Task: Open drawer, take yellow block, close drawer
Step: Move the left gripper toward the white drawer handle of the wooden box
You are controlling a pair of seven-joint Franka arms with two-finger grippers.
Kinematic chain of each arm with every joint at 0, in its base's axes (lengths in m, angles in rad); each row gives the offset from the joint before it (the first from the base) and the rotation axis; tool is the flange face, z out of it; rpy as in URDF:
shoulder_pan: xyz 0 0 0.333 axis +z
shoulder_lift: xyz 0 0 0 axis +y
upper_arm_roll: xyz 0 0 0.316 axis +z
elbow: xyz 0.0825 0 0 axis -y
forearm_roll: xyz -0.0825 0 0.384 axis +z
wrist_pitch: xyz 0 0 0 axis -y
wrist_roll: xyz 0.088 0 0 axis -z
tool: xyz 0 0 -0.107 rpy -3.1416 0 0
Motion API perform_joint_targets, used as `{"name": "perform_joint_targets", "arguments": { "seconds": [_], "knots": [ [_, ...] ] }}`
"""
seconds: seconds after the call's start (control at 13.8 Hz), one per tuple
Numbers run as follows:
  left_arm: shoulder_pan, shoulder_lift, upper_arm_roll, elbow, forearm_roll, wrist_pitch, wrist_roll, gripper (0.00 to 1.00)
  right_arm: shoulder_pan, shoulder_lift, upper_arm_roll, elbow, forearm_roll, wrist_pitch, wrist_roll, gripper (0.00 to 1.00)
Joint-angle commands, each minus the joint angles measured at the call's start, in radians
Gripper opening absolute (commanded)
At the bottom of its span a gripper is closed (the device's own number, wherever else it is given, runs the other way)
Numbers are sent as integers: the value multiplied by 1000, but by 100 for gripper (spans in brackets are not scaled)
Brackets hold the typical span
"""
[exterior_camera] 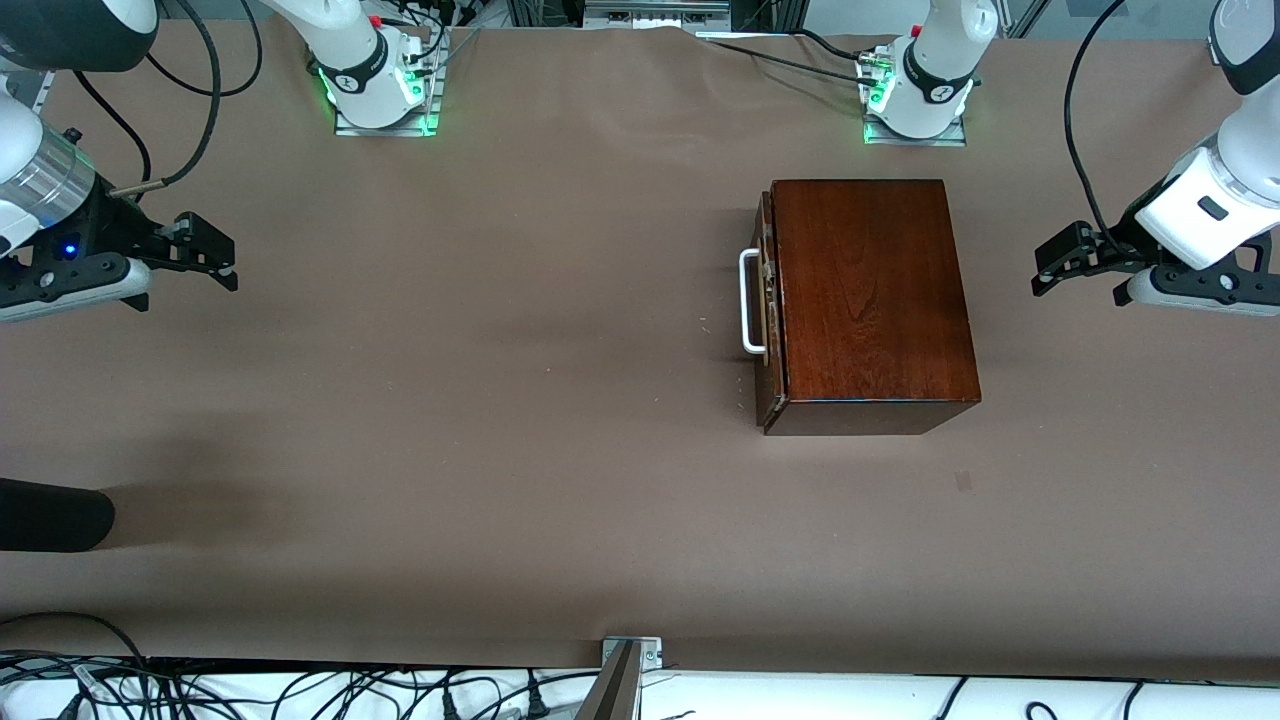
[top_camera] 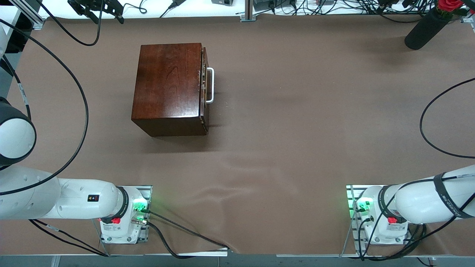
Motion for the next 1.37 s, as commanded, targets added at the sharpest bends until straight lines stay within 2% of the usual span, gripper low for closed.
{"name": "perform_joint_targets", "arguments": {
  "seconds": [0.0,1.09,1.3],
  "knots": [
    [1,15,-8,32,25,-22,-12,100,-5,2,0,10,16,1,1,100],
    [-1,15,-10,34,25,-23,-12,100,-5,2,0,10,16,1,1,100],
    [-3,15,-39,34,25,-26,-18,100,-5,4,0,10,16,1,1,100]
  ]
}}
